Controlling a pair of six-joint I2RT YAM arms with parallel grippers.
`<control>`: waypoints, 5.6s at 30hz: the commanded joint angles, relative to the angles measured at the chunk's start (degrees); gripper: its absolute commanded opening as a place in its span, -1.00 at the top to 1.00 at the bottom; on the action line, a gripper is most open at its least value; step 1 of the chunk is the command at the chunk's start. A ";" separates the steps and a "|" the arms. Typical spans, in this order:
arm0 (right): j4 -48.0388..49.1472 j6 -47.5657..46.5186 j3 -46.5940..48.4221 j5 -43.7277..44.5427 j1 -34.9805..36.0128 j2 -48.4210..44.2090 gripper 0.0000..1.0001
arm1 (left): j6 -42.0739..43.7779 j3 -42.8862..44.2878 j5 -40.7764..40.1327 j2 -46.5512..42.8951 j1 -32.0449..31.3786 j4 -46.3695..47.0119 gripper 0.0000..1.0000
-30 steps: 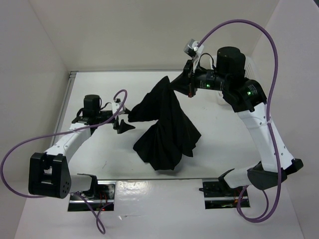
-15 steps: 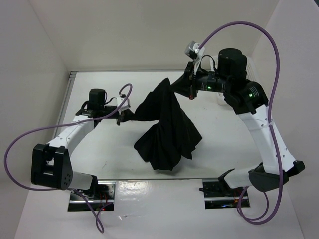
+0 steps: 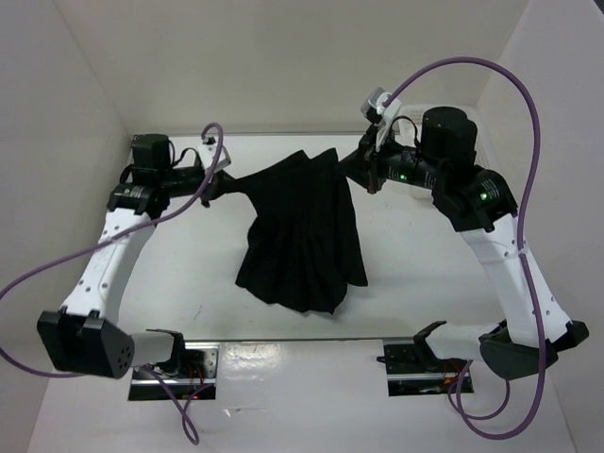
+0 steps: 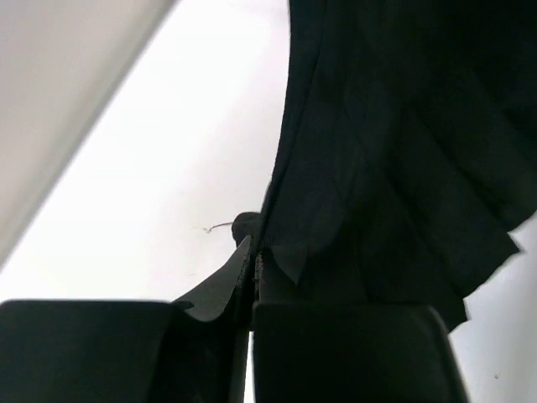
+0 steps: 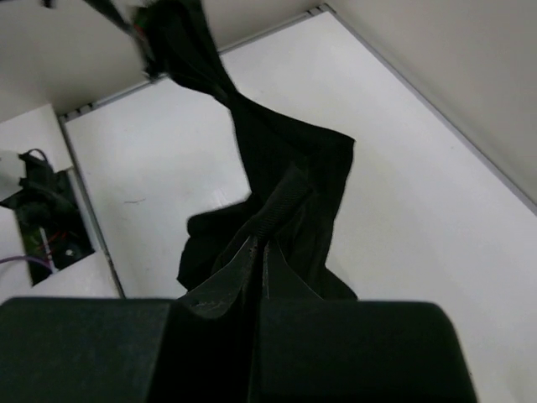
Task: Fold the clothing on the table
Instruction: Flatten the skirt out
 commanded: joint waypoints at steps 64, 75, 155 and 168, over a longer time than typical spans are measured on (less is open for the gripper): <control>26.76 -9.21 -27.19 16.35 -10.30 20.81 1.00 | -11.96 29.90 -33.18 41.56 -4.61 -10.89 0.57; 34.59 -8.70 -23.15 29.34 -13.28 31.10 1.00 | -15.20 36.87 -33.89 43.44 -4.08 -8.60 -1.00; 22.46 -5.26 -31.50 26.90 1.39 8.35 -0.73 | -13.98 25.74 -52.75 26.39 -6.90 -21.36 0.49; 21.77 -5.26 -30.97 25.32 1.39 9.48 -0.73 | -15.21 8.93 -32.96 27.95 -5.75 -19.41 0.65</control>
